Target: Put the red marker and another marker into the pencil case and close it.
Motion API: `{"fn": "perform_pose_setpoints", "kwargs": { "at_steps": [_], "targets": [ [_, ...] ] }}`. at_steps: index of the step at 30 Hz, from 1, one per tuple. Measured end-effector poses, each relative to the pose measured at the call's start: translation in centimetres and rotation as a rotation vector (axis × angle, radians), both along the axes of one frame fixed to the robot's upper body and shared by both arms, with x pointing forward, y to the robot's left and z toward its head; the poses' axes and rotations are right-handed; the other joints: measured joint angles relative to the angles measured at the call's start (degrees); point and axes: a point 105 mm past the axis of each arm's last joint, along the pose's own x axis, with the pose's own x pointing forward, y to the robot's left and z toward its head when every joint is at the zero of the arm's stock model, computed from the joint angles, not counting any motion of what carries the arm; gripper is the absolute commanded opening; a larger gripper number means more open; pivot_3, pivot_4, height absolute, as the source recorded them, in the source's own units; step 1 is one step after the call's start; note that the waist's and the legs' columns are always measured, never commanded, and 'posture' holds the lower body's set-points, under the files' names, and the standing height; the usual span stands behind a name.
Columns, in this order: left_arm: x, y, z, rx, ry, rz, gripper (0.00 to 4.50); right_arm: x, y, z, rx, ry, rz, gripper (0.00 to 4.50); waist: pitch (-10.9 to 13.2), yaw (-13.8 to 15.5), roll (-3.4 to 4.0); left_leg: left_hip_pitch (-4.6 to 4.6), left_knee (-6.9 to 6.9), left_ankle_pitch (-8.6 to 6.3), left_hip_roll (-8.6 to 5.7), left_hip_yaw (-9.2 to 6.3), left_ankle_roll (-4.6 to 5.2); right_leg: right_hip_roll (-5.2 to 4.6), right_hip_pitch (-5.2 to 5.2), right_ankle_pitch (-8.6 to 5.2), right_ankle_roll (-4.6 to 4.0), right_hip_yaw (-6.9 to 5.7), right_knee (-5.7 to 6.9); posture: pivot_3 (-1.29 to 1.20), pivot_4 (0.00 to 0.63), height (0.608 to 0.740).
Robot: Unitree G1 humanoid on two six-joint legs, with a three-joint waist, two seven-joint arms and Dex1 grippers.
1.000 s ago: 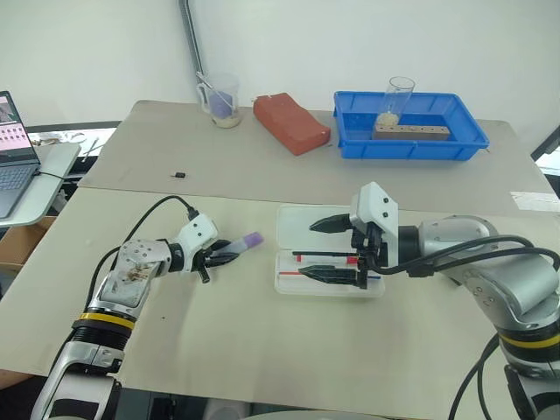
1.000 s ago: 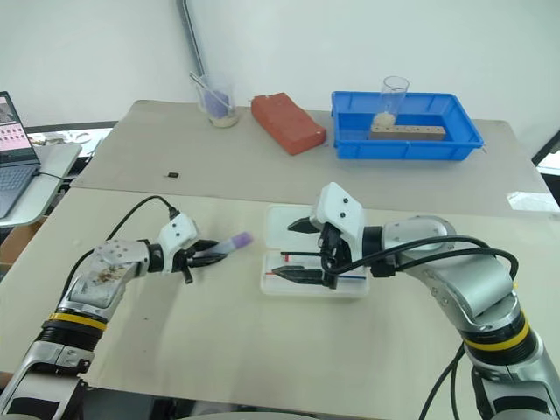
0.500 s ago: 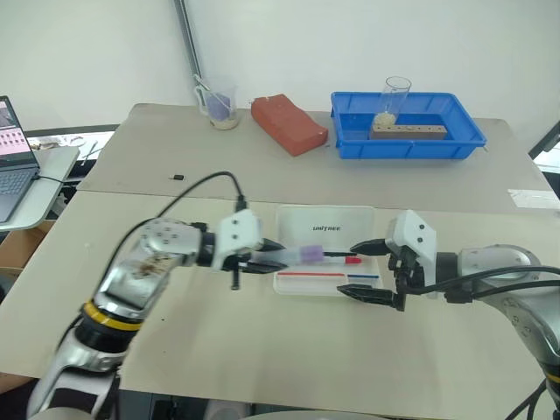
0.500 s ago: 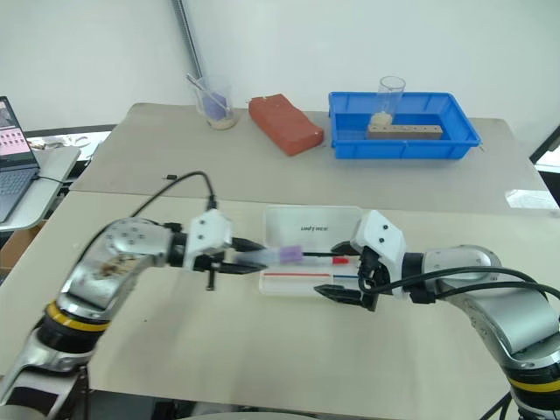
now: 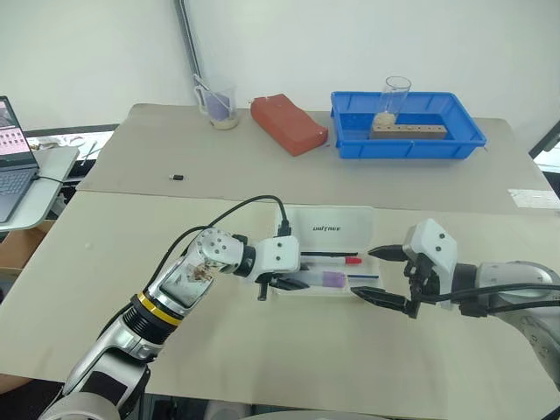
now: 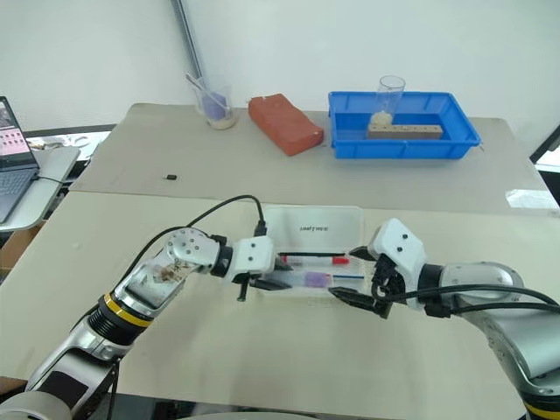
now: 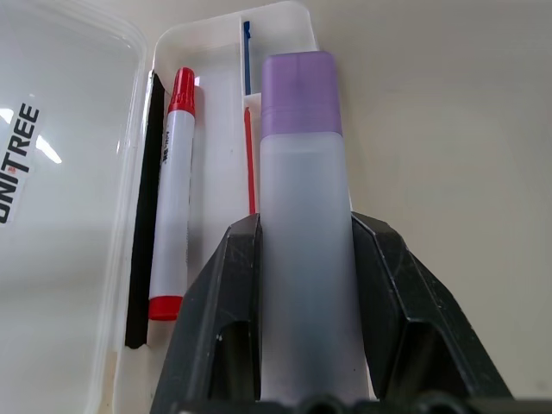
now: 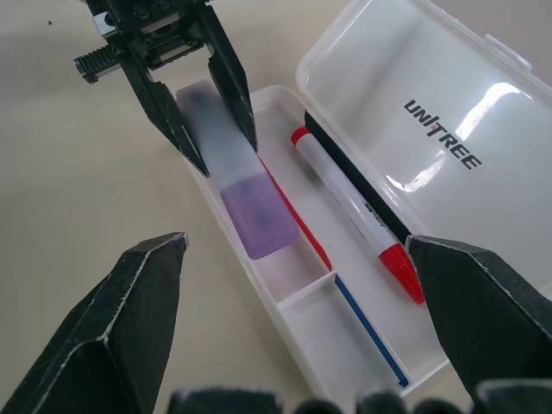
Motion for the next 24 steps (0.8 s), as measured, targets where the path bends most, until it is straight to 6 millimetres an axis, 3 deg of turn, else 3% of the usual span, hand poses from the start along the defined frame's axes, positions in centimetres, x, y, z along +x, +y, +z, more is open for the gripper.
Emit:
{"fn": "perform_pose_setpoints", "kwargs": {
  "at_steps": [1, 8, 11, 14, 18, 22, 24],
  "targets": [
    [0.0, 0.0, 0.0, 0.001, 0.000, 0.001, 0.94, 0.0, 0.0, -0.1, 0.000, 0.003, -0.005, 4.50, 0.0, 0.0, 0.00, 0.00, 0.00, 0.00, 0.00, 0.00, 0.00, 0.00, 0.00, 0.00, -0.01, 0.00, 0.00, 0.00, 0.150, 0.740],
    [-0.1, -0.5, 0.1, -0.021, 0.003, -0.004, 4.37, 0.1, -0.1, -0.2, 0.001, -0.003, -0.027, 4.50, 0.0, -0.1, 0.00, 0.00, 0.00, 0.00, 0.00, 0.00, 0.00, 0.01, 0.00, 0.01, -0.01, 0.00, 0.01, 0.00, 0.150, 0.740],
    [-0.3, -0.5, 0.3, -0.034, 0.008, -0.005, 4.45, 0.2, -0.6, -0.4, 0.000, 0.005, -0.046, 4.50, 0.0, -0.1, 0.00, 0.00, 0.00, 0.00, 0.00, 0.00, 0.00, 0.00, 0.01, 0.01, -0.01, 0.00, 0.00, 0.00, 0.150, 0.740],
    [-0.7, -0.2, 1.0, -0.075, 0.015, -0.011, 4.45, 0.7, -2.3, -0.6, -0.022, 0.005, -0.105, 4.50, 0.0, 0.0, 0.00, 0.01, 0.01, 0.00, 0.00, 0.01, 0.00, 0.00, 0.04, 0.01, -0.01, 0.00, 0.00, 0.00, 0.150, 0.740],
    [-0.9, -0.2, 3.9, -0.215, 0.005, -0.017, 4.45, 2.5, -7.0, -0.9, -0.103, -0.027, -0.256, 4.50, 0.0, 0.1, 0.01, 0.02, 0.06, 0.00, 0.00, 0.01, 0.00, -0.01, 0.07, 0.00, 0.01, -0.03, 0.00, 0.00, 0.150, 0.740],
    [-2.2, -0.9, 6.6, -0.352, -0.024, -0.097, 4.45, 3.4, -14.5, -2.5, -0.254, 0.009, -0.452, 4.50, 0.0, 0.3, 0.06, 0.06, 0.09, 0.00, -0.05, 0.05, 0.01, -0.07, 0.16, 0.02, 0.01, -0.02, -0.05, 0.00, 0.150, 0.740],
    [-2.6, -1.4, 7.0, -0.383, -0.024, -0.114, 4.45, 3.3, -15.7, -3.1, -0.273, 0.027, -0.463, 4.50, -0.1, 0.0, 0.13, 0.08, 0.08, 0.00, -0.04, 0.02, 0.01, -0.01, 0.18, 0.02, 0.01, -0.01, -0.03, 0.00, 0.150, 0.740]
  ]
}}
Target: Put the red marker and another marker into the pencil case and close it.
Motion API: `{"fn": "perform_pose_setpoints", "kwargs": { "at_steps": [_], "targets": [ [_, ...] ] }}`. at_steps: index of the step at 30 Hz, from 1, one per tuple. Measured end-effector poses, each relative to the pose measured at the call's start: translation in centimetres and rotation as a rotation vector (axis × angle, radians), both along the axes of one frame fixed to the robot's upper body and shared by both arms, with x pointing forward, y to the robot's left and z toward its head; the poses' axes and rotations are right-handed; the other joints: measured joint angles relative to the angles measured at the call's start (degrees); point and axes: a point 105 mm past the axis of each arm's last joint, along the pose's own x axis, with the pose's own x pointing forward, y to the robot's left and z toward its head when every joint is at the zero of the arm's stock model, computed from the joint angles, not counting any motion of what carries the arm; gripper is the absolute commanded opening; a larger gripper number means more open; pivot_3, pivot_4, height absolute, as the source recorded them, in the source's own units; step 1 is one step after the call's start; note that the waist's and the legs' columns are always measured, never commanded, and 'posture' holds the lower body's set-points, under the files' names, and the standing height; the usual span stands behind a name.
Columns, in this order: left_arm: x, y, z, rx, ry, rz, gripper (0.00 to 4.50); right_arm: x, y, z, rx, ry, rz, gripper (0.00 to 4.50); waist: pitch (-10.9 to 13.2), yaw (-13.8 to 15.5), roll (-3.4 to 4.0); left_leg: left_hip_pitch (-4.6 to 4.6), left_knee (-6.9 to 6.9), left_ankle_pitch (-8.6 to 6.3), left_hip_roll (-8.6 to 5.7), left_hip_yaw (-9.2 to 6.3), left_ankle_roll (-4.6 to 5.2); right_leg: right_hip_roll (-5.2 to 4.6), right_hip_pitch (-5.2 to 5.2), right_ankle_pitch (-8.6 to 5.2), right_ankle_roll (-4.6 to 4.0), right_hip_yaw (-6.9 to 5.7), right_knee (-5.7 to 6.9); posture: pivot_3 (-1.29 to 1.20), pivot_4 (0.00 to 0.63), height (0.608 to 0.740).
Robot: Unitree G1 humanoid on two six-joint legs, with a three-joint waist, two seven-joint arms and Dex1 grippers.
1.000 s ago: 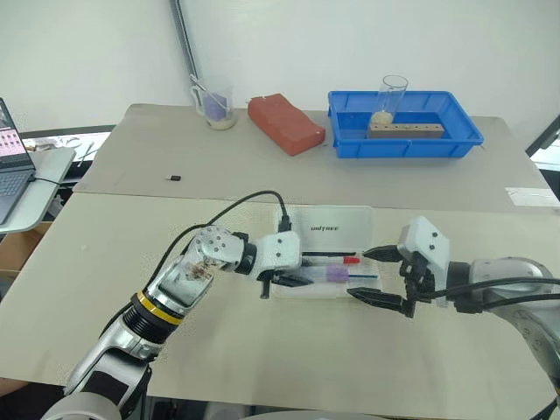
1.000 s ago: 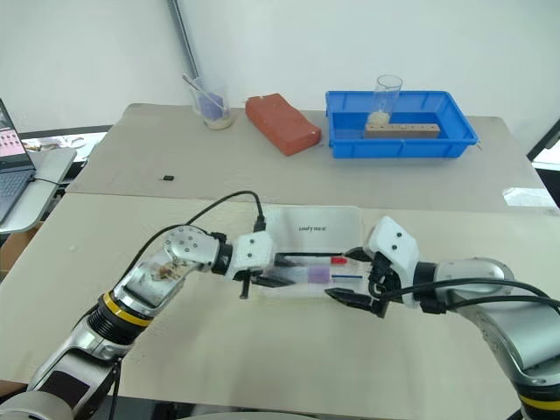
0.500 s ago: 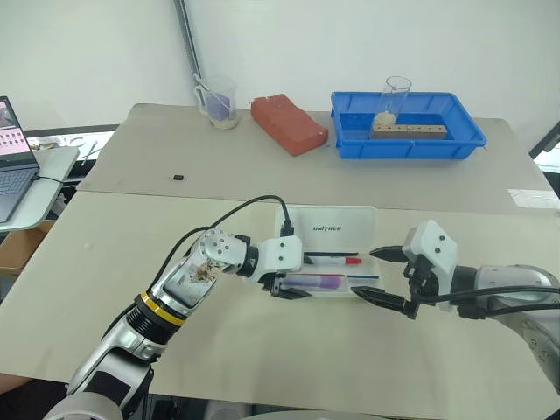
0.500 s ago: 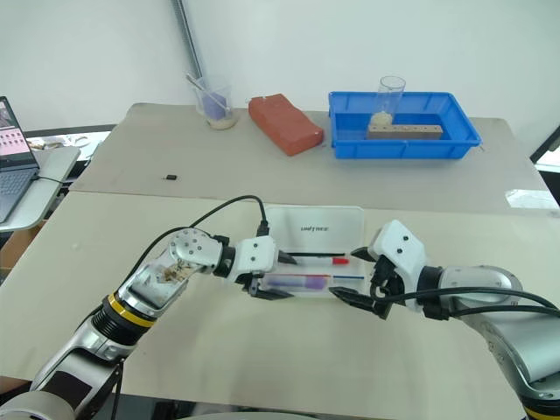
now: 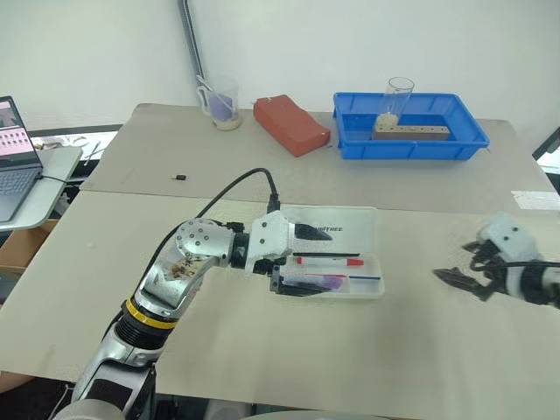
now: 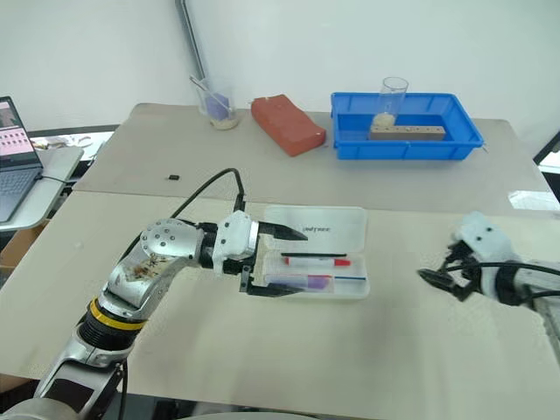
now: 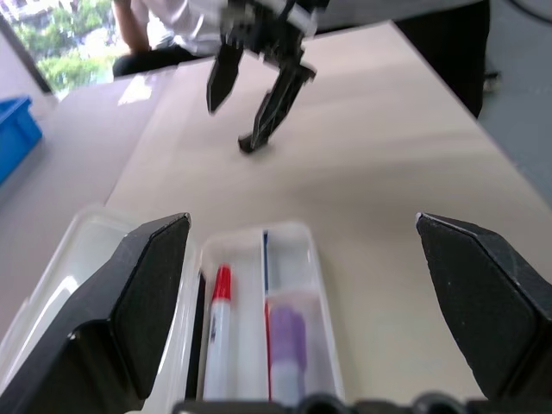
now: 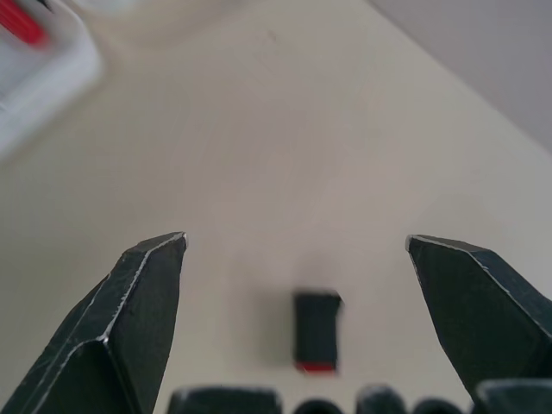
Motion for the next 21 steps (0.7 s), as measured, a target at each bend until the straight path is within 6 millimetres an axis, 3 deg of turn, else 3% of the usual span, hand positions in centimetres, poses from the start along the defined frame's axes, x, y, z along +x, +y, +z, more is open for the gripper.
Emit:
{"fn": "perform_pose_setpoints", "kwargs": {
  "at_steps": [5, 12, 13, 21],
  "targets": [
    [-0.4, -0.7, 0.9, -0.050, -0.023, -0.028, 4.45, 0.5, -1.8, -1.7, -0.010, 0.079, -0.020, 4.50, 0.0, -0.5, 0.17, 0.16, 0.01, 0.00, -0.01, 0.01, 0.00, 0.03, 0.10, 0.00, 0.00, 0.07, 0.01, 0.00, 0.150, 0.740],
    [-0.7, -0.2, 0.4, -0.045, -0.046, -0.044, 4.45, 1.6, -1.6, -2.0, 0.019, 0.120, -0.004, 4.50, 0.0, -0.2, 0.29, 0.33, 0.02, 0.00, -0.03, 0.01, -0.01, 0.00, 0.36, -0.01, 0.02, 0.05, -0.05, 0.00, 0.150, 0.740],
    [-0.7, -0.2, 0.2, -0.044, -0.043, -0.043, 4.50, 1.6, -1.7, -2.2, 0.025, 0.130, -0.013, 3.98, 0.0, -0.1, 0.29, 0.33, 0.03, 0.00, -0.03, 0.00, -0.01, -0.01, 0.39, -0.01, 0.02, 0.03, -0.05, 0.00, 0.150, 0.740],
    [-0.8, -0.1, 0.0, -0.036, -0.042, -0.035, 4.50, 1.3, -2.3, -3.0, 0.053, 0.177, -0.058, 1.33, 0.0, -0.1, 0.29, 0.41, 0.06, -0.01, -0.07, 0.00, 0.00, -0.06, 0.51, -0.01, 0.04, 0.02, -0.08, 0.00, 0.150, 0.740]
  ]
}}
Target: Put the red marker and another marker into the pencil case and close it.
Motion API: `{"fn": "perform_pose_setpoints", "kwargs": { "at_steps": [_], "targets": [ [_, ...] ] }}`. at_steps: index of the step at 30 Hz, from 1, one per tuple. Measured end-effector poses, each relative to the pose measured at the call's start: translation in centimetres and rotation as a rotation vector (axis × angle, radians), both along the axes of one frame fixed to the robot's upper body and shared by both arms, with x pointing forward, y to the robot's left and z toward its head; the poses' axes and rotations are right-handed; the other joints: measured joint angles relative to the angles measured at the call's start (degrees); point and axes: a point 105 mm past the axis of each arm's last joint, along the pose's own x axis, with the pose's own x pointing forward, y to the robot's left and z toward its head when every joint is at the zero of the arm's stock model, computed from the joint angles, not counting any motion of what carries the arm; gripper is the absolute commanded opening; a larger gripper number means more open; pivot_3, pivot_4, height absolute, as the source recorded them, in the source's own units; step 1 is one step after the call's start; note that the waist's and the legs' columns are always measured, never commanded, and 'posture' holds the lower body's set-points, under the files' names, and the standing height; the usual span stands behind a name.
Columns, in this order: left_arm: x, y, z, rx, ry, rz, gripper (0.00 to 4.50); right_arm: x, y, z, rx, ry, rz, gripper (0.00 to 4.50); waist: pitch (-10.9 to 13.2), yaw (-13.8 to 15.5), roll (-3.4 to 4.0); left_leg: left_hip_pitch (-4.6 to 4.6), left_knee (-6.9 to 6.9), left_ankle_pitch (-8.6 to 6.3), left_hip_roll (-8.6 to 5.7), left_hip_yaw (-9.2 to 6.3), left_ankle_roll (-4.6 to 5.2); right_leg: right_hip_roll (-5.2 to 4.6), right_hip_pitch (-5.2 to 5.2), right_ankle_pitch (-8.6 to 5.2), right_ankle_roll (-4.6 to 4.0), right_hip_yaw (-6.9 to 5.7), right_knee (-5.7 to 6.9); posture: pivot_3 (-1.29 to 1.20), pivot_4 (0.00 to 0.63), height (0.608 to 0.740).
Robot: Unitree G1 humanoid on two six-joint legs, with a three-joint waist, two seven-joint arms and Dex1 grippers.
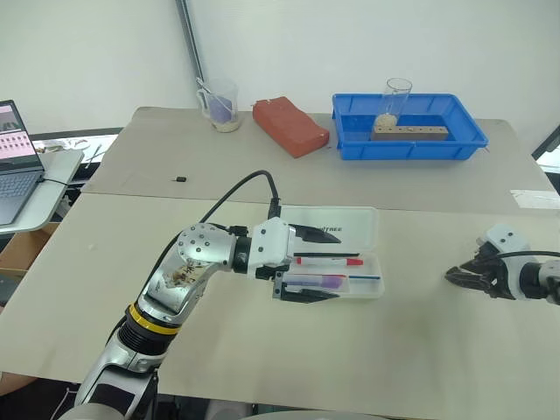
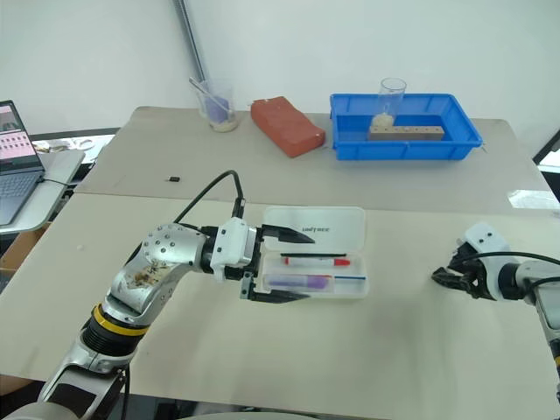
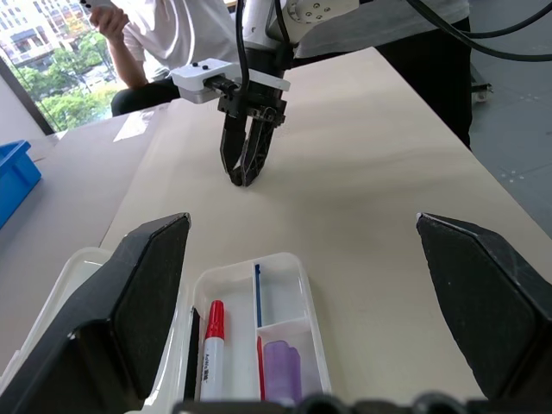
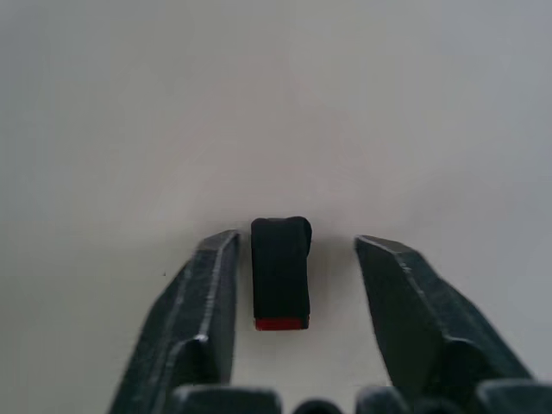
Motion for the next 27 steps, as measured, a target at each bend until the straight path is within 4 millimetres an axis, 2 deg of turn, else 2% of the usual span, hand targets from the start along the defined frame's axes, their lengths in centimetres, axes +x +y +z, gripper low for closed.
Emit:
{"fn": "perform_pose_setpoints", "kwargs": {
  "at_steps": [3, 5, 8, 15, 17, 19, 22, 27],
  "targets": [
    [-0.1, -0.1, 0.1, -0.002, -0.003, 0.002, 4.50, -0.1, 0.0, 0.0, 0.005, 0.005, -0.003, 0.28, 0.0, 0.0, 0.00, 0.04, 0.00, 0.00, 0.00, 0.00, 0.00, 0.00, 0.07, 0.00, 0.01, -0.01, -0.03, 0.00, 0.150, 0.740],
    [-0.1, -0.1, 0.2, -0.002, -0.004, 0.002, 4.50, -0.1, 0.1, 0.0, 0.008, 0.006, 0.003, 0.24, 0.0, 0.0, 0.00, 0.06, 0.00, 0.00, 0.00, 0.00, 0.00, 0.00, 0.09, 0.00, 0.01, -0.01, -0.03, 0.00, 0.150, 0.740],
    [-0.1, -0.1, 0.3, 0.001, -0.007, 0.002, 4.50, -0.6, 2.0, 0.3, 0.028, 0.003, 0.089, 0.24, 0.0, 0.0, 0.03, 0.04, -0.03, -0.01, 0.00, -0.02, 0.00, 0.01, 0.06, -0.01, 0.02, -0.02, -0.03, 0.00, 0.150, 0.740],
    [-0.5, 0.3, 0.3, 0.038, 0.007, -0.006, 4.50, -1.8, 11.7, 4.6, 0.126, -0.086, 0.459, 0.24, 0.0, -0.3, 0.09, 0.05, -0.06, -0.02, 0.06, -0.05, -0.01, 0.07, 0.06, -0.13, 0.22, -0.03, -0.03, 0.00, 0.150, 0.740],
    [-0.7, 0.6, 0.2, 0.067, 0.013, -0.008, 4.50, -2.3, 13.7, 5.1, 0.129, -0.095, 0.541, 0.24, 0.1, -0.3, 0.05, 0.05, -0.05, -0.02, 0.06, -0.04, -0.01, 0.05, 0.06, -0.13, 0.23, -0.03, -0.04, 0.00, 0.150, 0.740],
    [-1.0, 1.1, -0.1, 0.114, 0.025, -0.010, 4.50, -2.7, 15.5, 4.6, 0.142, -0.074, 0.608, 0.24, 0.1, 0.0, -0.01, 0.03, -0.05, -0.02, 0.05, -0.04, -0.01, 0.03, 0.05, -0.13, 0.21, -0.05, -0.06, 0.00, 0.150, 0.740],
    [-1.2, 1.7, -0.5, 0.161, 0.041, -0.006, 4.50, -3.1, 16.8, 3.6, 0.141, -0.037, 0.660, 0.24, 0.1, 0.1, -0.01, 0.00, -0.04, -0.02, 0.00, -0.03, -0.01, -0.07, 0.04, -0.12, 0.18, -0.06, -0.08, 0.00, 0.150, 0.740],
    [-1.1, 1.7, -0.9, 0.167, 0.047, 0.012, 4.50, -2.8, 16.9, 2.4, 0.097, -0.017, 0.687, 0.24, 0.1, 0.0, -0.03, -0.05, -0.05, -0.02, -0.01, -0.01, 0.00, -0.10, -0.06, -0.06, 0.07, -0.05, -0.06, 0.00, 0.150, 0.740]
  ]
}}
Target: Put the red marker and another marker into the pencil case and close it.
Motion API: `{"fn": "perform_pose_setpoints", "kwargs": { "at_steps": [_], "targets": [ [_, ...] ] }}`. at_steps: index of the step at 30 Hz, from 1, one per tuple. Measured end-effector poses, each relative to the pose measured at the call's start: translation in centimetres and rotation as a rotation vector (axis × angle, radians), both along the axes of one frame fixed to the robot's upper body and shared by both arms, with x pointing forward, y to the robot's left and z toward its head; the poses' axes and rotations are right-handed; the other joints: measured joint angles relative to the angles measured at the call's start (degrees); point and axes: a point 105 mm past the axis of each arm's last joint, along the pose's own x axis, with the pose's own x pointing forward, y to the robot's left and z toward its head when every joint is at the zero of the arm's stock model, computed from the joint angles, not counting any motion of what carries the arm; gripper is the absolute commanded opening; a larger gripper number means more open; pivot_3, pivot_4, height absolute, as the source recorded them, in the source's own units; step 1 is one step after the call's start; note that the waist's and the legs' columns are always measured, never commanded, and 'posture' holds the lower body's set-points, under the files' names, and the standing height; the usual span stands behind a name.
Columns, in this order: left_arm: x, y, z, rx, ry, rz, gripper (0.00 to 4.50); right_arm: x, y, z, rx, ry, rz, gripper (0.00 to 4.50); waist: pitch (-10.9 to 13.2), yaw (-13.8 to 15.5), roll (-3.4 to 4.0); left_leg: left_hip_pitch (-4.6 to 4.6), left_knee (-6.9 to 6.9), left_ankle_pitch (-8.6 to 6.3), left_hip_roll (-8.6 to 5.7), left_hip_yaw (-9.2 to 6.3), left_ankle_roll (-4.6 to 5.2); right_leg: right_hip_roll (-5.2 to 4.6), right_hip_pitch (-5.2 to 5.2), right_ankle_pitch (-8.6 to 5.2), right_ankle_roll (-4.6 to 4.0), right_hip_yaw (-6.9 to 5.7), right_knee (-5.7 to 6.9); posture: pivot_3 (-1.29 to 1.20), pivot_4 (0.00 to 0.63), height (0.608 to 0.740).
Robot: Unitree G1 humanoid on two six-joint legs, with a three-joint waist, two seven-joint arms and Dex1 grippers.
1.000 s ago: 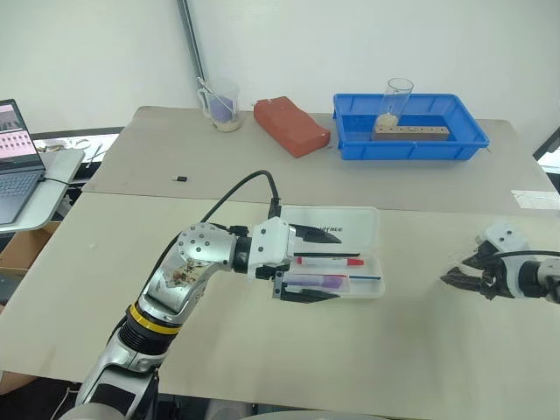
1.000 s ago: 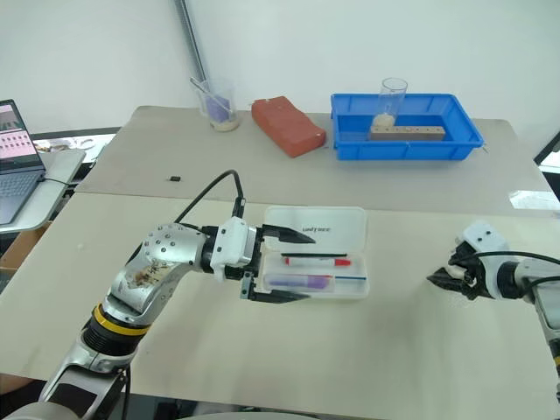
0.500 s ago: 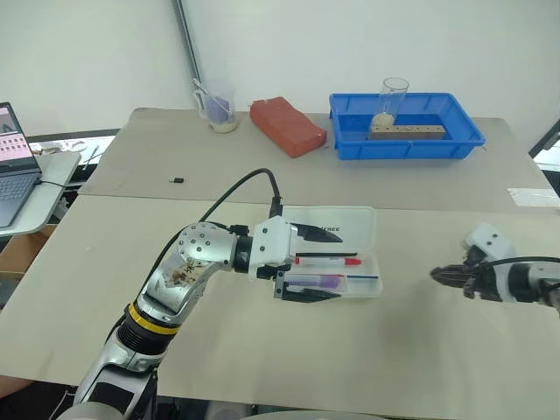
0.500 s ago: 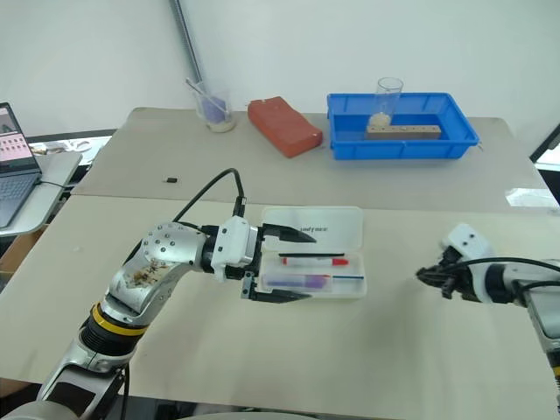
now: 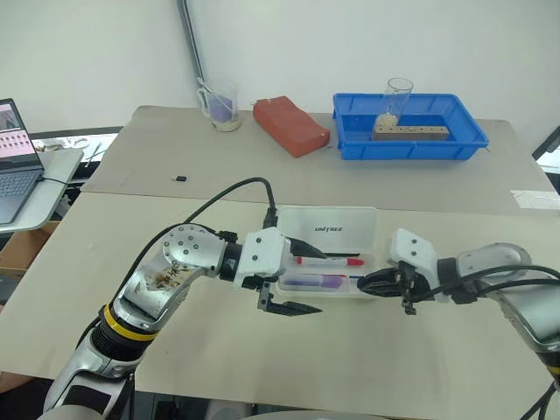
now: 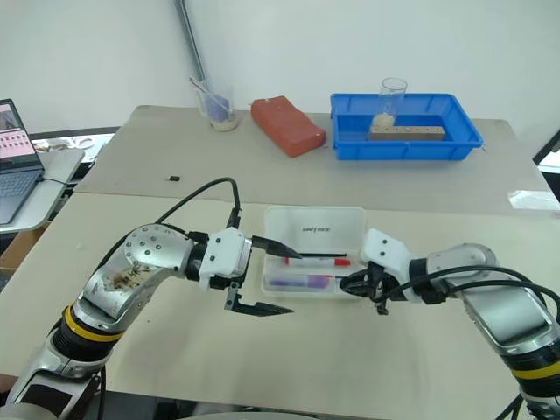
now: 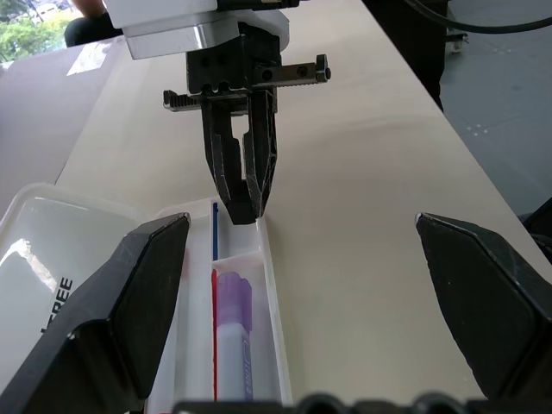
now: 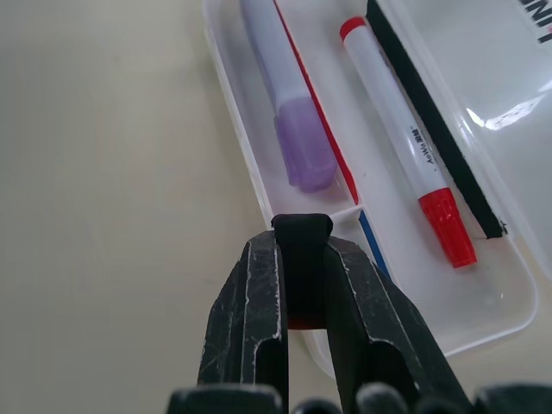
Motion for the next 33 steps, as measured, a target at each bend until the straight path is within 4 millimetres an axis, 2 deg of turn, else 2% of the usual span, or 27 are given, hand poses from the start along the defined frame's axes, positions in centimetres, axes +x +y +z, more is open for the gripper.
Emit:
{"fn": "perform_pose_setpoints", "kwargs": {
  "at_steps": [5, 7, 9, 12, 16, 18, 19, 22, 24, 26, 29, 30, 33],
  "targets": [
    [-0.1, 0.2, -0.5, 0.002, 0.016, 0.013, 4.50, 0.9, 0.0, -0.4, -0.016, -0.022, 0.005, 0.24, 0.0, -0.1, 0.00, 0.00, -0.02, 0.00, 0.02, 0.01, 0.00, 0.02, -0.03, 0.02, -0.05, 0.01, 0.01, 0.00, 0.150, 0.740],
    [-0.2, 0.3, -0.8, 0.005, 0.024, 0.017, 4.50, 1.1, -0.2, -0.5, -0.033, -0.036, 0.005, 1.29, 0.0, -0.1, -0.02, 0.00, -0.03, 0.00, 0.03, 0.01, 0.00, 0.04, -0.05, 0.02, -0.05, 0.01, 0.02, 0.00, 0.150, 0.740],
    [-0.2, 0.4, -0.9, 0.007, 0.018, 0.018, 4.50, 1.2, -0.2, -0.7, -0.034, -0.032, 0.005, 1.87, 0.0, -0.1, -0.02, 0.00, -0.03, 0.00, 0.03, 0.02, 0.00, 0.04, -0.05, 0.02, -0.06, 0.01, 0.02, 0.00, 0.150, 0.740],
    [-0.2, 0.7, -1.2, 0.019, 0.019, 0.022, 4.50, 1.2, -0.1, -0.8, -0.028, -0.028, 0.013, 3.04, 0.0, 0.0, -0.02, -0.01, -0.02, 0.00, 0.02, 0.02, 0.00, 0.03, -0.05, 0.02, -0.06, 0.02, 0.02, 0.00, 0.150, 0.740],
    [-0.2, 2.0, -2.2, 0.089, 0.042, 0.019, 4.50, 1.1, -0.2, -0.6, -0.013, -0.027, 0.008, 4.36, 0.0, 0.0, -0.02, 0.00, -0.04, 0.00, 0.04, 0.03, 0.00, 0.04, -0.09, 0.02, -0.08, 0.01, 0.05, 0.00, 0.150, 0.740],
    [1.0, 3.0, -2.6, 0.118, 0.037, 0.049, 4.50, 1.1, -0.2, 0.4, 0.037, -0.034, -0.018, 4.36, 0.0, 0.1, -0.03, 0.00, -0.04, 0.00, 0.04, 0.03, 0.00, 0.03, -0.11, 0.02, -0.09, 0.01, 0.08, 0.00, 0.150, 0.740],
    [2.8, 3.6, -2.5, 0.115, 0.029, 0.114, 4.50, 1.2, 0.1, 1.5, 0.094, -0.051, -0.032, 4.36, 0.0, 0.2, -0.07, -0.01, -0.03, 0.00, 0.05, 0.02, 0.00, 0.04, -0.13, 0.02, -0.09, -0.03, 0.12, 0.00, 0.150, 0.740],
    [8.5, 4.6, -0.1, -0.027, 0.006, 0.359, 3.60, 1.3, 1.3, 4.7, 0.268, -0.103, -0.079, 4.40, 0.1, 0.5, -0.21, -0.05, 0.00, 0.00, 0.06, -0.03, 0.01, 0.05, -0.18, 0.02, -0.06, -0.06, 0.12, 0.00, 0.150, 0.740],
    [11.1, 4.8, 1.6, -0.109, 0.004, 0.468, 2.70, 1.2, 2.3, 6.0, 0.333, -0.136, -0.093, 4.40, 0.0, 0.4, -0.18, -0.24, 0.00, 0.01, 0.05, -0.03, 0.01, 0.06, -0.27, 0.04, -0.05, -0.05, 0.13, 0.00, 0.150, 0.740],
    [13.1, 5.3, 2.0, -0.143, 0.047, 0.565, 1.77, 1.4, 2.7, 7.1, 0.375, -0.170, -0.133, 4.40, 0.0, 0.4, -0.12, -0.42, 0.00, 0.01, 0.01, -0.03, 0.02, 0.06, -0.47, 0.06, -0.02, -0.03, 0.15, 0.00, 0.150, 0.740],
    [15.2, 5.5, 1.0, -0.148, 0.123, 0.659, 0.19, 2.0, 2.6, 8.2, 0.391, -0.213, -0.198, 4.40, -0.1, 0.4, -0.02, -0.48, -0.03, 0.01, -0.01, -0.03, 0.02, 0.09, -0.59, 0.06, -0.03, 0.00, 0.19, 0.00, 0.150, 0.740],
    [16.0, 5.5, 0.5, -0.138, 0.141, 0.688, 0.06, 2.1, 2.7, 8.6, 0.390, -0.230, -0.208, 4.40, -0.1, 0.4, -0.03, -0.49, -0.04, 0.01, 0.00, -0.05, 0.02, 0.12, -0.63, 0.07, -0.03, 0.00, 0.21, 0.00, 0.150, 0.740],
    [17.4, 5.8, -0.6, -0.083, 0.161, 0.743, 0.06, 2.1, 3.1, 9.5, 0.386, -0.268, -0.210, 4.40, -0.1, 0.3, -0.02, -0.48, -0.07, 0.01, -0.02, -0.16, 0.02, 0.19, -0.65, 0.06, -0.03, 0.01, 0.22, 0.00, 0.150, 0.740]
  ]
}}
